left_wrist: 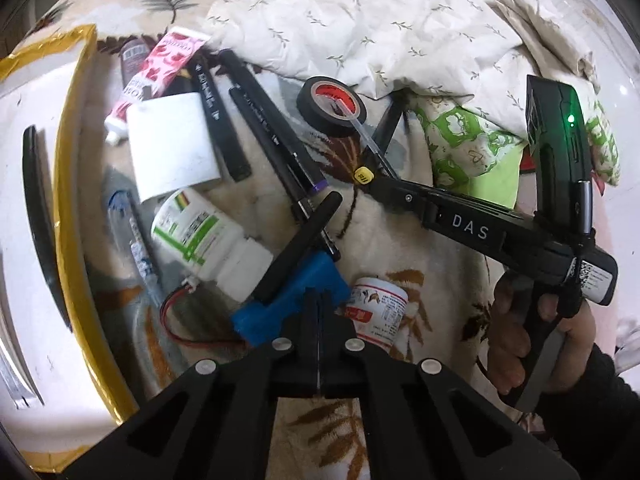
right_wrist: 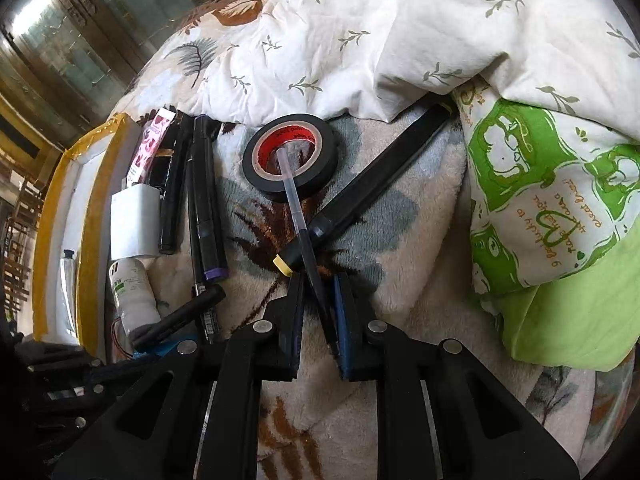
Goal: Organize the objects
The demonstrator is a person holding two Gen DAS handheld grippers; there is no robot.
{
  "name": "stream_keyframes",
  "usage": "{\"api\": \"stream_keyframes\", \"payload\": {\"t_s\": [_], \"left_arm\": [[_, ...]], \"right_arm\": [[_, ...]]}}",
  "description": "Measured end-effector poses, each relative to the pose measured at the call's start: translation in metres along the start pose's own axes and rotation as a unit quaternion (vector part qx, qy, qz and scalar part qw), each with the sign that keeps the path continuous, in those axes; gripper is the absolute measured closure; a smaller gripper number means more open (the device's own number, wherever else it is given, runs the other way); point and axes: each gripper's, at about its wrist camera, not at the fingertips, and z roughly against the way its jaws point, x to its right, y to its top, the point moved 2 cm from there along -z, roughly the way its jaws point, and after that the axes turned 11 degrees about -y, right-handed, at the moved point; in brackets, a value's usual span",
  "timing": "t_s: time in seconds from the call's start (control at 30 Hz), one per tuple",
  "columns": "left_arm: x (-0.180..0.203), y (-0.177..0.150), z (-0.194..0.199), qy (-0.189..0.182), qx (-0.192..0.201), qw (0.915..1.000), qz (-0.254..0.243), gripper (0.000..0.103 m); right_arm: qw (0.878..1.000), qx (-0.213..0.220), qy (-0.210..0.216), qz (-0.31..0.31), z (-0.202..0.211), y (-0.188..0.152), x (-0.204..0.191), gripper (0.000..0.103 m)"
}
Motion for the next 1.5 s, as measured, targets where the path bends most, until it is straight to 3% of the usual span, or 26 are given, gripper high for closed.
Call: {"api": "stream_keyframes", "payload": {"t_s": [0.13,0.37,0.63,1.5], "left_arm": [[-0.005,-0.009,0.006,-0.011,-0.002,0.9998,0.018,0.103],[-0.014,-0.024,0.031,-0.032,0.022,0.9984,0.040,0.103],[-0.014,-0.027,0.028,-0.014,0.017,0.9992,0.034,0.103],[-0.018,-0.027,0.031,-0.015,0.025,0.9987,0.041,0.103]], "right_arm": [[1.000,-0.004,-0.001,-0.003,0.002,-0.002,0.000,0.097],[1.000,-0.015,0.020,-0.001,0.005,-0.013,-0.007,0.098],[1.000,-0.021,0.023,-0.006,0.003,-0.013,-0.008,0.098],[0.999,-0.026,0.021,0.000,0.002,-0.013,-0.014,0.098]]}}
